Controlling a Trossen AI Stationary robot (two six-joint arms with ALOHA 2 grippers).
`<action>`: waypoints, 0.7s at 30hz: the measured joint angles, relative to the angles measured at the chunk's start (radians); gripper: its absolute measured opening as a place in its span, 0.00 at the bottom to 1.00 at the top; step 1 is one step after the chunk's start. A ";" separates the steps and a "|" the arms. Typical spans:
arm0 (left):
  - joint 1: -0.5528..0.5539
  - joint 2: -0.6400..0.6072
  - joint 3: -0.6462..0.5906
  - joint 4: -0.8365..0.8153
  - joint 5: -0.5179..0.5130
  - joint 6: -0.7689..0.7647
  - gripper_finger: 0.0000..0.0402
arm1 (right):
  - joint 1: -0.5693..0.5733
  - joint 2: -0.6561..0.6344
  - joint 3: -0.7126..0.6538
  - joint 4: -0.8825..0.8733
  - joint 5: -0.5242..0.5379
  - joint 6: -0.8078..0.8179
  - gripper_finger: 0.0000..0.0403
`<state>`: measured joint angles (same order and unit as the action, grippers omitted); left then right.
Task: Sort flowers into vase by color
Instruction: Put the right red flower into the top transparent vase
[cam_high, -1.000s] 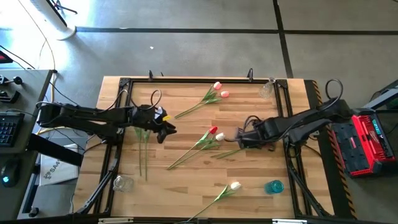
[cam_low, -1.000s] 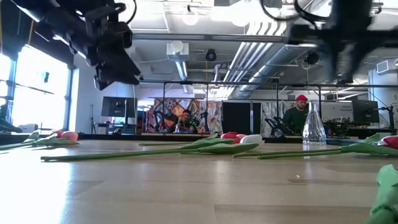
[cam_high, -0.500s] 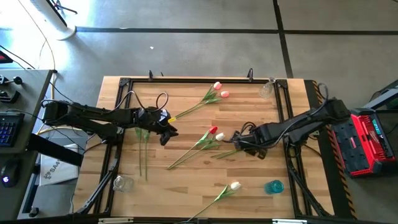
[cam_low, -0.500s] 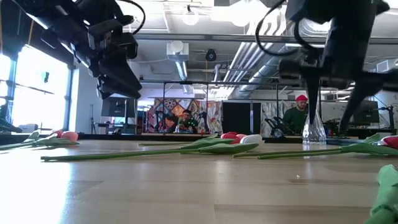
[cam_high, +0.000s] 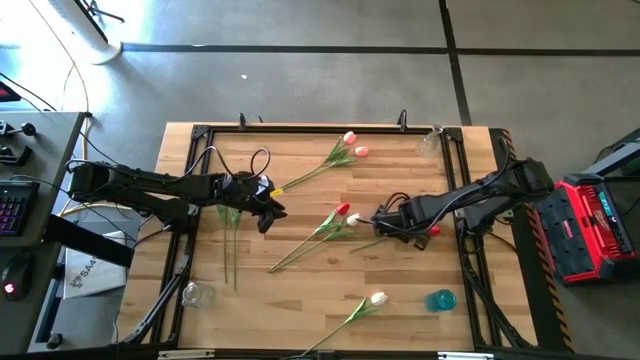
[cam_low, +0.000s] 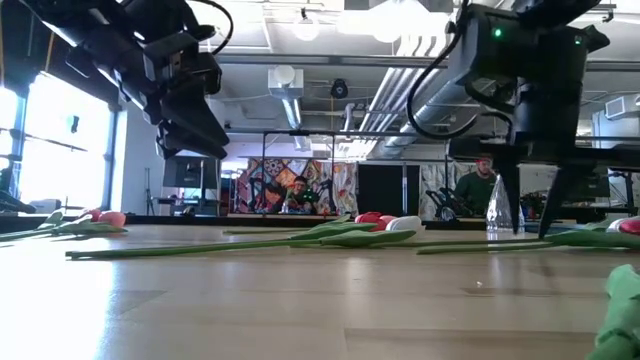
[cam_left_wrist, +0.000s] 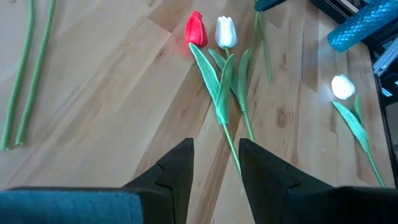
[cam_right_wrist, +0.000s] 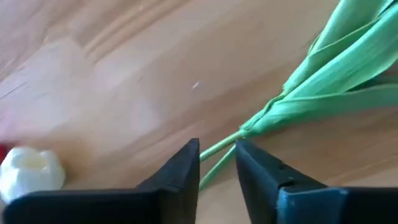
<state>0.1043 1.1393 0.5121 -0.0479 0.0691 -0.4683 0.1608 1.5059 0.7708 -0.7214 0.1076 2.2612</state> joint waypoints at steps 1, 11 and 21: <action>0.000 0.000 0.000 0.000 0.000 0.000 0.29 | 0.000 0.000 0.000 -0.004 -0.011 -0.001 0.16; 0.000 0.000 0.000 0.000 -0.001 0.000 0.29 | 0.028 -0.008 0.000 -0.002 -0.242 -0.278 0.01; 0.006 -0.001 0.000 0.049 -0.074 0.000 0.29 | -0.005 -0.043 -0.001 -0.061 -0.040 0.053 0.02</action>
<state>0.1108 1.1385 0.5118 0.0015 -0.0049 -0.4682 0.1561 1.4632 0.7696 -0.7826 0.0673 2.3140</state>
